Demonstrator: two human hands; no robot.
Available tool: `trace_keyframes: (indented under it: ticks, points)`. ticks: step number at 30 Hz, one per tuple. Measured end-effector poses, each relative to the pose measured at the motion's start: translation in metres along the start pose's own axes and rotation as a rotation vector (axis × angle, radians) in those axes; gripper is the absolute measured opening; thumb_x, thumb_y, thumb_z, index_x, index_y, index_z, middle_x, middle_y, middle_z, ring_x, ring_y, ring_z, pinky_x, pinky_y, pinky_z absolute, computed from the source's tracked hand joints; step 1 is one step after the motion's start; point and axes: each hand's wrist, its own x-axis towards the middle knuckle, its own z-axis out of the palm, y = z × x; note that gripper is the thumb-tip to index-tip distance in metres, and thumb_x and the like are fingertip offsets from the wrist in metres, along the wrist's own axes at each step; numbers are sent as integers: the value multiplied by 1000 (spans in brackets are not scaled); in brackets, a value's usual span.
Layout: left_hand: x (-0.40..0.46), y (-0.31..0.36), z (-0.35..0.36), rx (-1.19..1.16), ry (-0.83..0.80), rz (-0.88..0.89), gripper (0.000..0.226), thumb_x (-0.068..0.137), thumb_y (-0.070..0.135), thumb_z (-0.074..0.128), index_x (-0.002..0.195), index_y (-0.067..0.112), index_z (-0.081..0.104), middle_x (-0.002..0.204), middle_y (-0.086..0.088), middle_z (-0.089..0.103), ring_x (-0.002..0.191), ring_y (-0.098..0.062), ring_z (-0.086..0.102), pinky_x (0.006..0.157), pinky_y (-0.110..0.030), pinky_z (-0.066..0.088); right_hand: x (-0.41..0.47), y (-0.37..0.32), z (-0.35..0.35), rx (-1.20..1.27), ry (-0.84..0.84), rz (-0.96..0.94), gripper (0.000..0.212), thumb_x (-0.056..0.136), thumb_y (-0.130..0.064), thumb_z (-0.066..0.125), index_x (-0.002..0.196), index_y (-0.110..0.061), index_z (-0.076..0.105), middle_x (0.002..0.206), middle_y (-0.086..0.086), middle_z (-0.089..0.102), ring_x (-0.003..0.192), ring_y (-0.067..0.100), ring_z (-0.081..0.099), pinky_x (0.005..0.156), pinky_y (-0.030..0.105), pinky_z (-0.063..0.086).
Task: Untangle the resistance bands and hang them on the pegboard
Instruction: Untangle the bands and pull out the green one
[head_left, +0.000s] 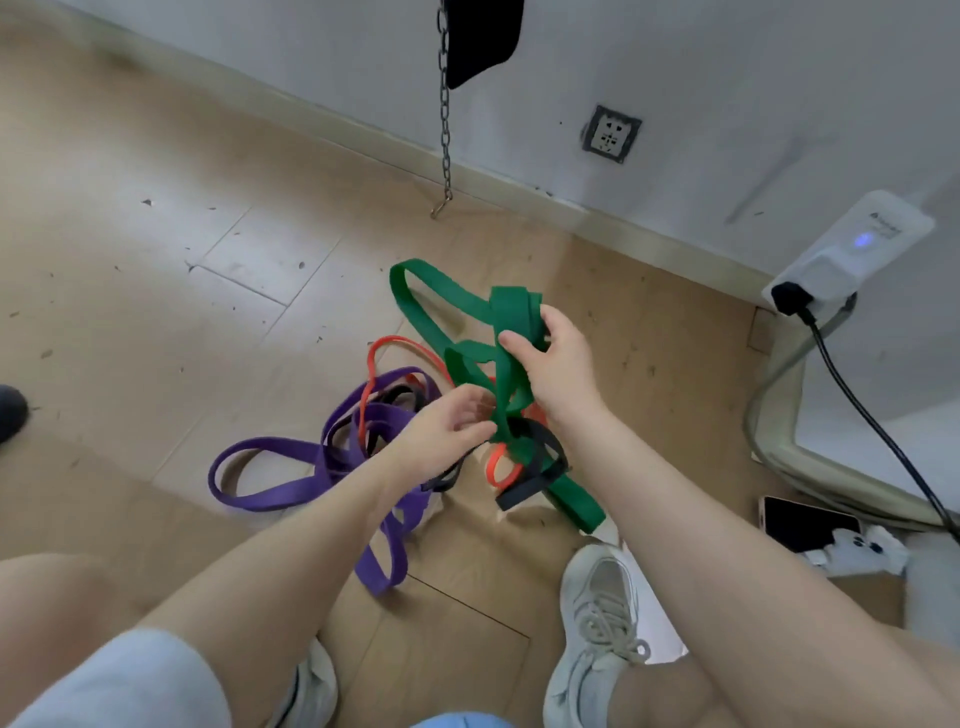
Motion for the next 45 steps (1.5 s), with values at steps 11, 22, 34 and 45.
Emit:
trace_keyframes:
  ticks: [11, 22, 34, 45]
  points:
    - [19, -7, -3, 541, -98, 133, 49, 85, 23, 65, 126, 12, 40, 112, -5, 59, 106, -21, 57, 88, -27, 46, 9, 12, -19, 491, 0, 203, 19, 93, -3, 50, 108, -14, 57, 95, 1, 66, 80, 9, 66, 68, 22, 53]
    - [-2, 28, -18, 1177, -2, 220, 34, 95, 33, 47, 122, 13, 41, 113, -6, 60, 100, -26, 60, 75, -30, 47, -4, 40, -8, 238, -86, 209, 27, 94, -7, 51, 120, -14, 49, 108, -3, 62, 91, 4, 62, 68, 17, 54]
    - [-53, 67, -68, 401, 533, 248, 15, 93, 18, 52, 107, 15, 57, 81, 7, 59, 72, -7, 54, 64, -8, 38, -27, 74, 1, -57, -80, 314, 21, 95, -12, 49, 115, -14, 42, 121, 7, 54, 109, 22, 52, 95, 37, 45]
    - [-32, -45, -76, 285, 386, -329, 33, 96, 12, 39, 128, 10, 46, 115, -16, 59, 100, -33, 55, 87, -37, 44, -33, -2, -27, 561, 60, 264, 14, 96, -2, 45, 108, -8, 48, 99, 10, 61, 77, 16, 62, 61, 26, 53]
